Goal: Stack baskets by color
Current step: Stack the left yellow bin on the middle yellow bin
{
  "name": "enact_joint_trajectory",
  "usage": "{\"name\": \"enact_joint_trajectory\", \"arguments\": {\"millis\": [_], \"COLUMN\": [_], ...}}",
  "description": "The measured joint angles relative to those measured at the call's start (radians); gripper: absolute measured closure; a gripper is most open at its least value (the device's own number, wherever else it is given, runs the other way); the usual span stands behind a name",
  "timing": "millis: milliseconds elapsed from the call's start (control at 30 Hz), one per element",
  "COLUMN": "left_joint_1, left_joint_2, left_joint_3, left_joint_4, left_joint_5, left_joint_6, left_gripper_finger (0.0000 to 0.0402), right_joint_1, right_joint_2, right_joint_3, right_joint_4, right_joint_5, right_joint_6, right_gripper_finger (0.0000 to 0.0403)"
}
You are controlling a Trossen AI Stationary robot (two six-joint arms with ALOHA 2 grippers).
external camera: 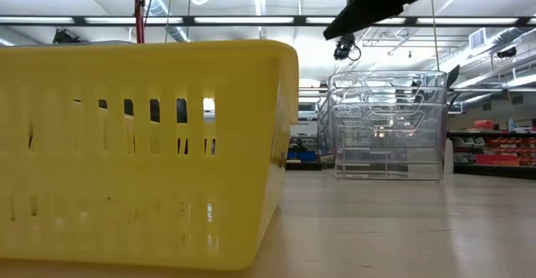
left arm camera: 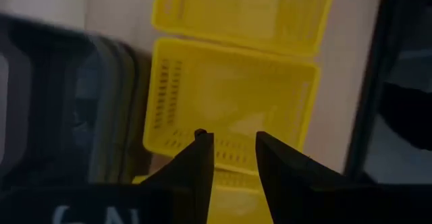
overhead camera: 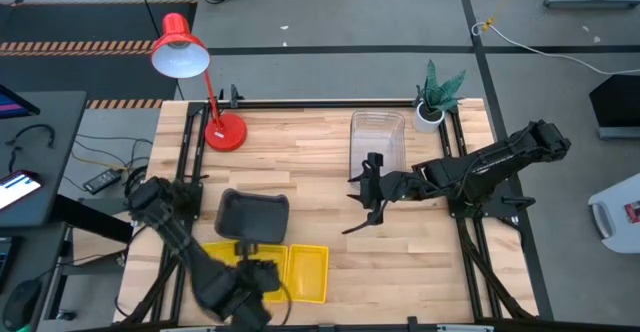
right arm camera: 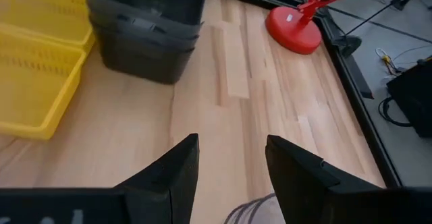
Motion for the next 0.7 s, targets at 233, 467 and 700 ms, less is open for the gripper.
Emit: {"name": "enact_joint_trajectory", "arguments": {"millis": [233,467,700], "left_joint_1": [-0.103,-0.130,-0.148], "left_joint_2": [0.001,-0.149,-0.353], "left_joint_3": [-0.130,-0.307,-0.563], "left_joint_4": [-0.034,0.023,0.268], "left_joint_5": [-0.059,-0.102,-0.096], "left_joint_6": [-0.074,-0.075,-0.074], "left_gripper_finger": [0.0285,0.0285,0.0285], "right_joint_1": [-0.009,-0.009,-0.007], "right_joint_2": [0.000,0.000,0.000], "right_joint_3": [0.000,0.000,0.000], "right_joint_4": [0.049,0.082,0.090], "right_joint_5": [0.000,-0.008,-0.007], "right_joint_6": [0.032,0.106,0.135], "right_gripper_finger": [0.0226,0.0226,0.0226]}}
